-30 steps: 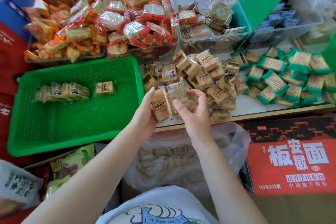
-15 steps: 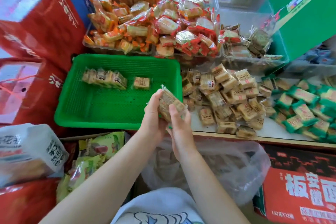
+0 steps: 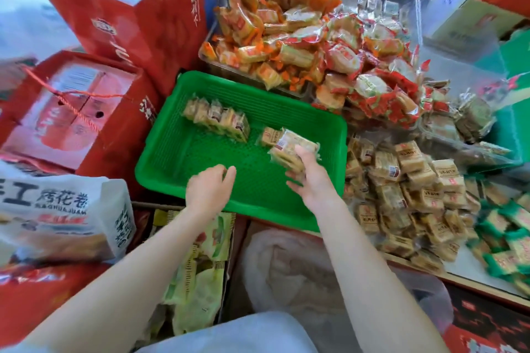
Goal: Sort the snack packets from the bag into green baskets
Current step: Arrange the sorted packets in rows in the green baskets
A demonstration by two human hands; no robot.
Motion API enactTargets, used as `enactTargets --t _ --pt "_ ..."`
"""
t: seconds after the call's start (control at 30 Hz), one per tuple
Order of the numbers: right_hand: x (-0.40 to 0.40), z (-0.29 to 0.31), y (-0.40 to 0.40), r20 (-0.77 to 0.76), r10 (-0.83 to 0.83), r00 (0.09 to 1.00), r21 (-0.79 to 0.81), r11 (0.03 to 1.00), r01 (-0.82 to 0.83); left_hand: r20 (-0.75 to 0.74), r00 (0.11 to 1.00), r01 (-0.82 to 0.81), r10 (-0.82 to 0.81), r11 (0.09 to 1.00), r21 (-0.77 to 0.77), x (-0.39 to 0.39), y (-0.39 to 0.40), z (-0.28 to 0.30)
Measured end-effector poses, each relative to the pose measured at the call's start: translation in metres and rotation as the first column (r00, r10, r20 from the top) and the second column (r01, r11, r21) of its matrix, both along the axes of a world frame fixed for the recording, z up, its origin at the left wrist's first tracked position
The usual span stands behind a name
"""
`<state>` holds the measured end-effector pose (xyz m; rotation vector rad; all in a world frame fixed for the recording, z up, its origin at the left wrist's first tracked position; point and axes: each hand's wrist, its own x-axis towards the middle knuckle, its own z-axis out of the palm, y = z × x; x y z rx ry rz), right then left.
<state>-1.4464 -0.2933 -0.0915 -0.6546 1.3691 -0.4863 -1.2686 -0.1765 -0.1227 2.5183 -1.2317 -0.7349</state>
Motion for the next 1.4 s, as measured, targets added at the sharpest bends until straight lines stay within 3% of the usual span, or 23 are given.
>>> enactTargets --t 0.13,0.3,0.5,0.7,0.9,1.0,1.1,1.27,1.4 --pt "0.044 -0.011 -0.044 -0.072 0.096 0.993 0.017 0.995 -0.095 0.129 0.985 0.094 -0.112 0.985 0.142 0.014 -0.005 -0.005" --pt "0.073 -0.042 -0.076 -0.239 0.239 0.941 0.078 0.971 -0.227 0.140 0.983 0.095 -0.120 0.980 0.174 0.015 -0.007 -0.010" --pt "0.072 -0.041 -0.092 -0.519 0.165 0.839 -0.019 0.979 -0.204 0.148 0.978 0.121 -0.147 0.978 0.172 0.016 -0.006 -0.008" --pt "0.096 -0.041 -0.080 -0.327 0.262 0.908 -0.003 0.960 -0.279 0.142 0.978 0.128 -0.152 0.977 0.169 0.016 -0.006 -0.006" --pt "0.089 -0.054 -0.082 -0.461 0.172 0.871 0.035 0.984 -0.176 0.143 0.978 0.131 -0.153 0.980 0.153 0.016 -0.006 -0.007" --pt "0.086 -0.054 -0.088 -0.598 0.104 0.795 -0.014 0.990 -0.140 0.147 0.976 0.136 -0.158 0.980 0.146 0.017 -0.006 -0.009" --pt "0.100 -0.048 -0.085 -0.698 0.119 0.706 -0.044 0.977 -0.208 0.144 0.977 0.137 -0.157 0.980 0.141 0.017 -0.006 -0.009" --pt "0.135 -0.052 -0.069 -0.660 0.202 0.724 -0.084 0.937 -0.338 0.156 0.974 0.140 -0.165 0.977 0.160 0.018 -0.006 -0.006" --pt "0.123 -0.062 -0.065 -0.546 0.022 0.838 -0.047 0.997 -0.057 0.149 0.976 0.137 -0.158 0.980 0.143 0.017 -0.005 -0.006"
